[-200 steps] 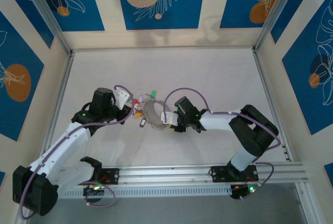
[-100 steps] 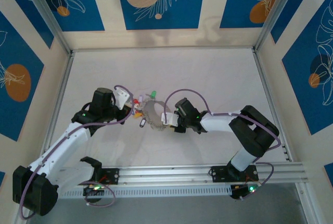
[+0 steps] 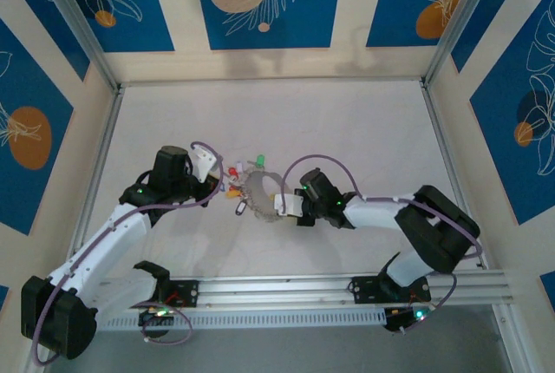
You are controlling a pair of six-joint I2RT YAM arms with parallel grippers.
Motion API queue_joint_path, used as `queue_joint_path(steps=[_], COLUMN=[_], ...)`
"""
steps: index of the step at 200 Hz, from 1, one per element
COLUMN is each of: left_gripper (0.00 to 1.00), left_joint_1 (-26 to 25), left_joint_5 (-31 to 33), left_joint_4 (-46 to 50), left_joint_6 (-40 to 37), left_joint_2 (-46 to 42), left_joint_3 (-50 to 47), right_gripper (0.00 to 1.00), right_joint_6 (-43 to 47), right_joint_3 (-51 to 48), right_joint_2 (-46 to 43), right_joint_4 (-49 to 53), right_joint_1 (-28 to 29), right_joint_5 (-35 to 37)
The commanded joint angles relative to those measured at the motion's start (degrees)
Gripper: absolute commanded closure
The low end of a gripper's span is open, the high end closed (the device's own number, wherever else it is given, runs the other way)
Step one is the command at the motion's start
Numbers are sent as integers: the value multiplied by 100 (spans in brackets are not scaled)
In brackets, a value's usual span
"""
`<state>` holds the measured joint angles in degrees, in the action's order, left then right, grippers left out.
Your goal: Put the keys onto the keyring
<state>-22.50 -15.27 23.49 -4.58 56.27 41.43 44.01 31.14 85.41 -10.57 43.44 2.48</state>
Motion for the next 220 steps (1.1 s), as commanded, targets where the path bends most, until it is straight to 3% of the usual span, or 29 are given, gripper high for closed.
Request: queue_joint_path(steps=[1, 33, 60, 108, 192, 220], left_gripper=[100, 100, 100, 100, 100, 100], left_joint_1=[17, -79, -540, -1401, -1911, -2047], left_joint_5=[-569, -1590, -2029, -1527, -1314, -1352], left_joint_4=[-482, -1043, -753, -247, -118, -332], left_joint_6=[-8, -228, -1078, -2153, -3075, -3037], left_joint_2=[-269, -589, -700, -477, 231, 572], left_joint_3=[-146, -401, -300, -125, 296, 338], right_gripper=[100, 100, 100, 100, 100, 100], right_joint_6=[405, 773, 918, 908, 1114, 980], right_joint_3=[-208, -275, -242, -148, 7, 85], right_joint_2=[-518, -970, -1256, -1570, -2259, -2306], right_joint_4=[-514, -544, -391, -252, 420, 557], right_joint_1=[68, 146, 147, 182, 496, 551], right_joint_5=[-739, -909, -1081, -1415, -1664, -1631])
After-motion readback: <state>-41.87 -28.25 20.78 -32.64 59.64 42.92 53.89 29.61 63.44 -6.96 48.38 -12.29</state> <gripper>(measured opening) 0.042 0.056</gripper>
